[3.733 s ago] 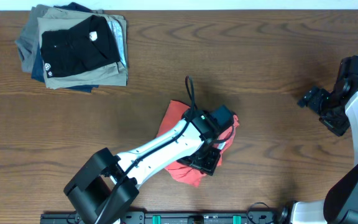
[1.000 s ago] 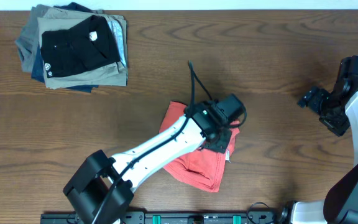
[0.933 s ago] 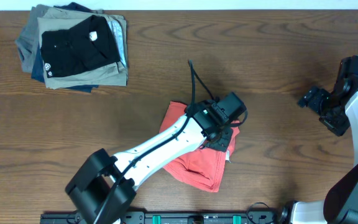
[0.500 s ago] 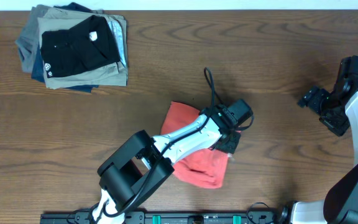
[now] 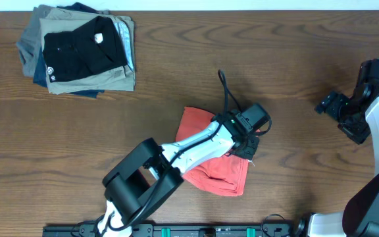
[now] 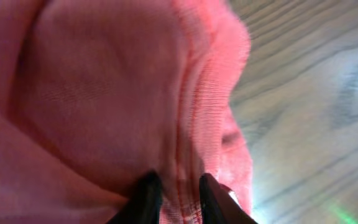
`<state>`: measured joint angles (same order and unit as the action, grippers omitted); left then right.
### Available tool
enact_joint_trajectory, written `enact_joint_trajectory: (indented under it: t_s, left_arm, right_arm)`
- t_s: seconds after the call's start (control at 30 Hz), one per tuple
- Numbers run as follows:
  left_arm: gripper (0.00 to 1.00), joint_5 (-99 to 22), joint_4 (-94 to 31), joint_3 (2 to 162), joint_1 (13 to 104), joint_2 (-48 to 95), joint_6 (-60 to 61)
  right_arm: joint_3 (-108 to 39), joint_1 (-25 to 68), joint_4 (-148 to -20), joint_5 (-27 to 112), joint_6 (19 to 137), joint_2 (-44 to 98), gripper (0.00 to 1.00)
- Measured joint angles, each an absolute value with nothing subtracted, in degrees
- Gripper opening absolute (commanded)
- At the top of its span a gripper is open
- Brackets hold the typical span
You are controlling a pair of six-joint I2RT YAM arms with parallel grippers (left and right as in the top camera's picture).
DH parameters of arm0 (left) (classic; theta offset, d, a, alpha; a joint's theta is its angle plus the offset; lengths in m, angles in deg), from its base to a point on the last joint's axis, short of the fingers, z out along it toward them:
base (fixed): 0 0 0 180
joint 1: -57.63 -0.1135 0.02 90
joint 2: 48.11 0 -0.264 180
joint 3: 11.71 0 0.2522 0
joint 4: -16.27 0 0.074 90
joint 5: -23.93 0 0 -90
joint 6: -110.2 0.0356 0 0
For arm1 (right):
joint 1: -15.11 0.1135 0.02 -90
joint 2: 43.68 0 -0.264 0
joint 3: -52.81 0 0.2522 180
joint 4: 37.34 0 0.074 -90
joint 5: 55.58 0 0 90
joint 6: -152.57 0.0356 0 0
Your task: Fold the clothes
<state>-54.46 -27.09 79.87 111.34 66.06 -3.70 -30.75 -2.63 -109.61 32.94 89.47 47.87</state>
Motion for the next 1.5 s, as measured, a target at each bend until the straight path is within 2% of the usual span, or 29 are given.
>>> enact_joint_trajectory:
  t_s: [0.07,0.33,0.57,0.9,1.17,1.33,1.43,1.5]
  left_arm:
    - [0.3,-55.2,-27.31,79.87,111.34,63.68,-2.52]
    - [0.31,-60.9,-28.21,80.55,108.7,54.54,-0.53]
    - [0.31,-61.95,-28.1,80.55,105.31,58.61,-0.07]
    - [0.31,-58.56,-24.54,80.55,105.11,69.01,0.76]
    - [0.32,-58.3,-25.52,80.55,105.09,68.1,0.78]
    - [0.4,-58.28,-31.05,80.52,105.07,60.82,0.95]
    - [0.52,-58.45,-37.41,80.72,104.92,54.48,1.3]
    - [0.53,-59.02,-42.9,81.07,104.81,51.37,1.08]
  right_arm:
    - [-30.75,-2.63,-109.61,32.94,89.47,47.87,0.99]
    - [-30.75,-2.63,-109.61,32.94,89.47,47.85,0.99]
    - [-30.75,-2.63,-109.61,32.94,89.47,47.85,0.99]
    - [-30.75,-2.63,-109.61,32.94,89.47,47.85,0.99]
    - [-30.75,-2.63,-109.61,32.94,89.47,47.87,0.99]
    - [-30.75,-2.63,-109.63,32.94,89.47,47.87,0.99]
    - [-30.75,-2.63,-109.61,32.97,89.47,47.85,0.99]
    - [-30.75,-2.63,-109.63,32.97,89.47,47.87,0.99]
